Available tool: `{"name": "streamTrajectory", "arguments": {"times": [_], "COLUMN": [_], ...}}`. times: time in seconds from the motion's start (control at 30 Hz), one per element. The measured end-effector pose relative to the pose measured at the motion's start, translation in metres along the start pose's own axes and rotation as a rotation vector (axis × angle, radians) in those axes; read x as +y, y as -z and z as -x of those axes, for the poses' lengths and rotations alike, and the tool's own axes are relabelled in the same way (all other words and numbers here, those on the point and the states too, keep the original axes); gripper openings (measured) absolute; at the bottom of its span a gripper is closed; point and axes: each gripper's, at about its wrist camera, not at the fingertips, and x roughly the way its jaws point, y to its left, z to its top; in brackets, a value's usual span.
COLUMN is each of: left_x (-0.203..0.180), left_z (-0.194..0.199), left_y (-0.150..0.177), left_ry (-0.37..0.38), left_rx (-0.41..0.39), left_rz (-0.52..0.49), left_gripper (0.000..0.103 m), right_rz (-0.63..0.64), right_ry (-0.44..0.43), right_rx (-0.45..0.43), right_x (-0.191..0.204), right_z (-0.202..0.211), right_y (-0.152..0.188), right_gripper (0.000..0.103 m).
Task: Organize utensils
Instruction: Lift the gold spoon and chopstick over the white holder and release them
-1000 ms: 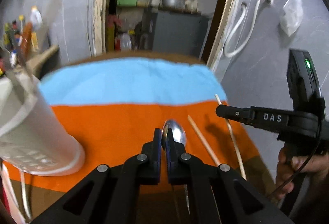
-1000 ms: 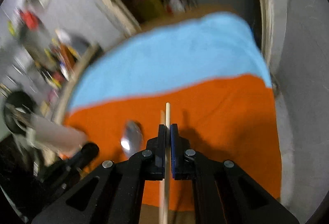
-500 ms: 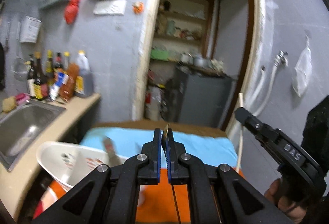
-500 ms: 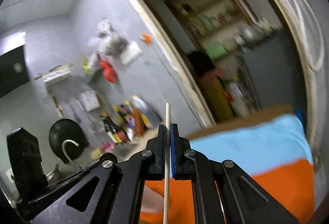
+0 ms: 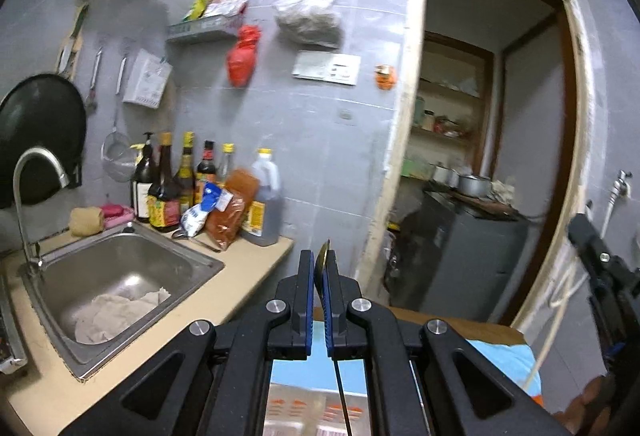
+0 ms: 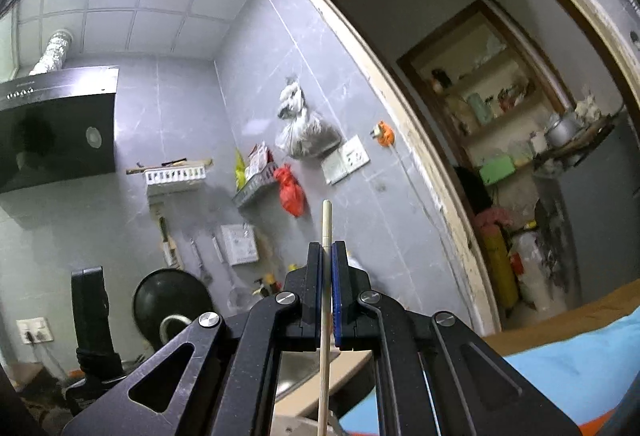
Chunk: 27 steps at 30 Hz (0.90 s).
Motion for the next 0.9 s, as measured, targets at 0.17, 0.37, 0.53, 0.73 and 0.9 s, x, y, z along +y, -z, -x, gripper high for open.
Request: {"name": "streamTrajectory", "arguments": {"times": [0.17, 0.37, 0.53, 0.73, 0.9], "left_x": [0.019, 0.022, 0.016, 0.012, 0.013], "left_z": [-0.017, -0.031, -0.034, -0.034, -0.033], "left_y": [0.009, 0.02, 0.03, 0.039, 0.046], "left_ry": [-0.041, -0.103, -0.126, -0.119, -0.068], "left_rx": [-0.012, -0.049, -0.064, -0.077, -0.024], "left_rz": [0.044, 0.007, -0.038, -0.064, -0.068], "left_gripper": [0.004, 0.004, 0.004, 0.004, 0.005], "right_rz": [0.024, 0.055, 0.087, 0.144, 0.156], "right_ry": [0.076, 0.112, 0.128, 0.136, 0.143], "right_rx": [-0.04, -0.038, -0.018, 0.008, 0.055], "right_x": [0.016, 0.019, 0.021, 0.026, 0.021], "right_z": [-0.011, -0.015, -0.02, -0.023, -0.023], "right_y": [0.02, 0.036, 0.046, 0.055, 0.06], "right_gripper": [0.004, 0.004, 0.004, 0.004, 0.004]}}
